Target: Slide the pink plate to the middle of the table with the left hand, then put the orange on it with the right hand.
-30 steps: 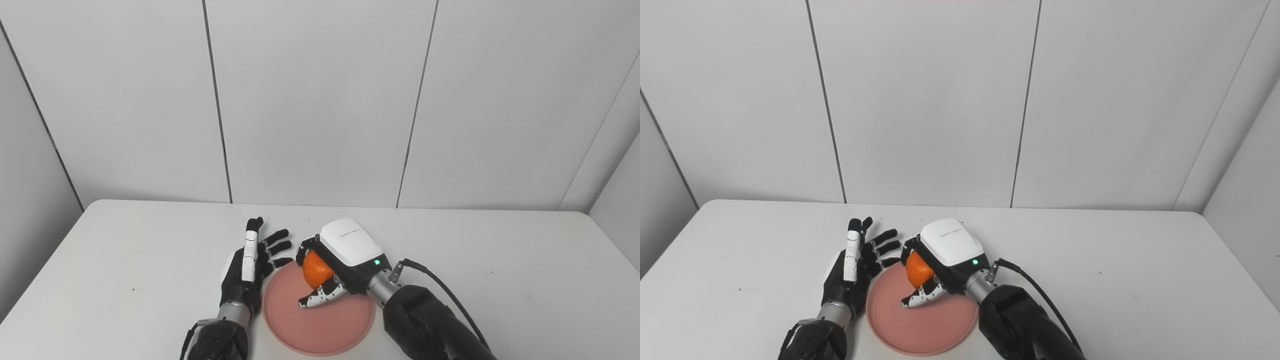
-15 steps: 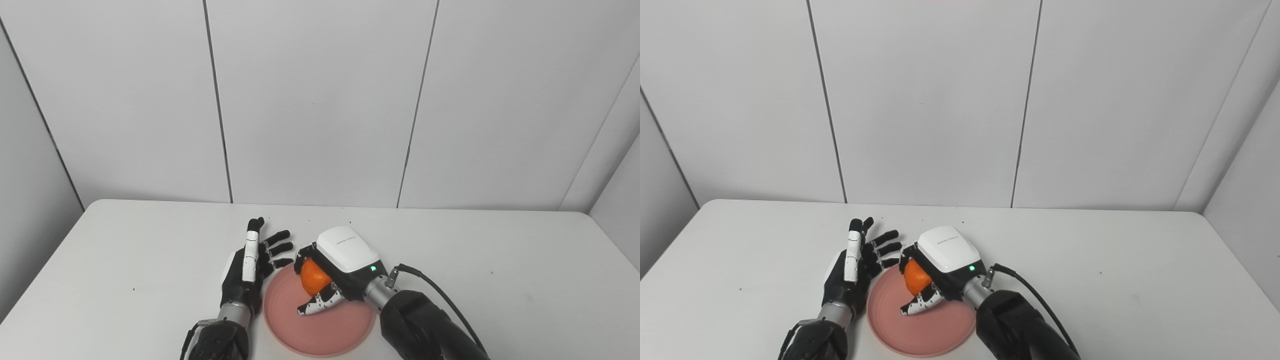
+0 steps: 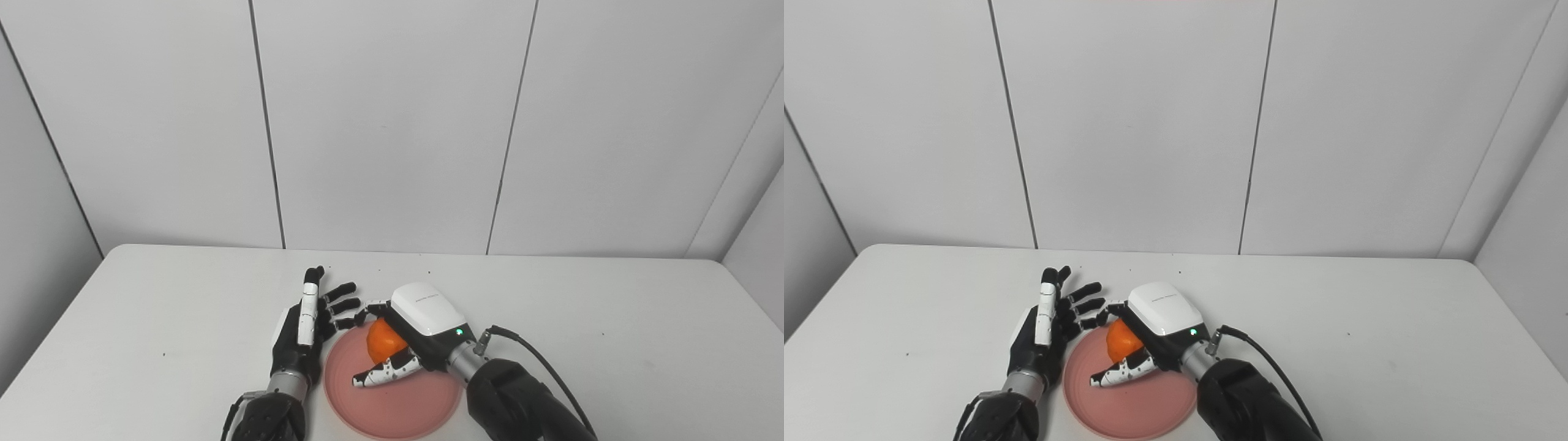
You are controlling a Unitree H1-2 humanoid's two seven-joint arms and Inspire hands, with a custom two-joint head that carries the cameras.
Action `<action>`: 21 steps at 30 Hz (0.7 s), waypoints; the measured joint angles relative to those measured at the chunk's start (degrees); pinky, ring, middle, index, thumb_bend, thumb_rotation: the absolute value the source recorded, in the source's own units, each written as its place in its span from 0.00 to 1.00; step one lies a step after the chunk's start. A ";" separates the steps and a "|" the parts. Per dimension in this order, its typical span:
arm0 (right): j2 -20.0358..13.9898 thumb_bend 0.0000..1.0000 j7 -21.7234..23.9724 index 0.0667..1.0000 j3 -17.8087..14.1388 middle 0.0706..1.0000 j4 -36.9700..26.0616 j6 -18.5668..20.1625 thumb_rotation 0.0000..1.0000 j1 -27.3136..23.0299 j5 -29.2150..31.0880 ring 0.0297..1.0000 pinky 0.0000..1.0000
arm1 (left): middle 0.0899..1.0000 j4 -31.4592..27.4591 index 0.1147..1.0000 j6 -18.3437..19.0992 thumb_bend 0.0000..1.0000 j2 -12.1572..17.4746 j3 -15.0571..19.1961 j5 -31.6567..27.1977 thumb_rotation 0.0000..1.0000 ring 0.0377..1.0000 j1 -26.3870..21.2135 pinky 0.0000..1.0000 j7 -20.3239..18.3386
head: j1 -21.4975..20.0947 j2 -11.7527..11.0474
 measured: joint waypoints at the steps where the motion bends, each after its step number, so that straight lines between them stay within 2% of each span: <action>1: -0.04 0.66 0.00 0.61 0.03 0.49 -0.01 0.00 0.93 0.01 -0.20 0.40 0.32 | 0.74 0.00 0.97 0.00 0.79 0.00 0.00 0.00 1.00 0.70 0.01 0.56 0.00 | 0.00 0.00; 5: -0.10 0.70 -0.12 0.59 0.04 0.51 -0.01 0.00 0.98 0.02 -1.07 0.42 0.34 | 0.75 -0.01 0.97 0.00 0.78 0.00 0.01 -0.08 1.00 0.71 0.01 0.58 -0.02 | 0.00 0.00; 7: -0.20 0.73 -0.24 0.61 0.20 0.56 -0.01 0.00 1.00 0.02 -1.91 0.51 0.43 | 0.75 -0.01 0.97 0.00 0.79 0.00 0.01 -0.18 1.00 0.72 0.02 0.58 -0.02 | 0.00 0.00; 8: -0.30 0.73 -0.27 0.62 0.36 0.57 0.00 0.00 1.00 0.02 -2.31 0.52 0.45 | 0.75 -0.01 0.97 0.00 0.78 0.00 0.01 -0.19 1.00 0.73 0.02 0.58 -0.02 | 0.00 0.00; 17: -1.14 0.74 -2.79 0.65 1.34 0.56 0.74 -0.70 1.00 0.01 -5.09 0.48 0.41 | 0.75 -0.31 0.97 0.12 0.79 0.00 -0.08 -0.32 1.00 0.73 0.22 0.58 -0.03 | -0.09 0.17; 19: -1.14 0.74 -3.05 0.66 1.42 0.58 0.75 -0.72 1.00 0.00 -5.29 0.51 0.44 | 0.75 -0.44 0.97 0.30 0.79 0.00 -0.11 -0.32 1.00 0.73 0.25 0.59 -0.04 | -0.09 0.18; 21: -1.14 0.75 -3.32 0.66 1.53 0.61 0.81 -0.72 1.00 0.00 -5.46 0.57 0.52 | 0.75 -0.65 0.97 0.54 0.78 0.00 -0.12 -0.32 1.00 0.73 0.31 0.60 -0.04 | -0.18 0.18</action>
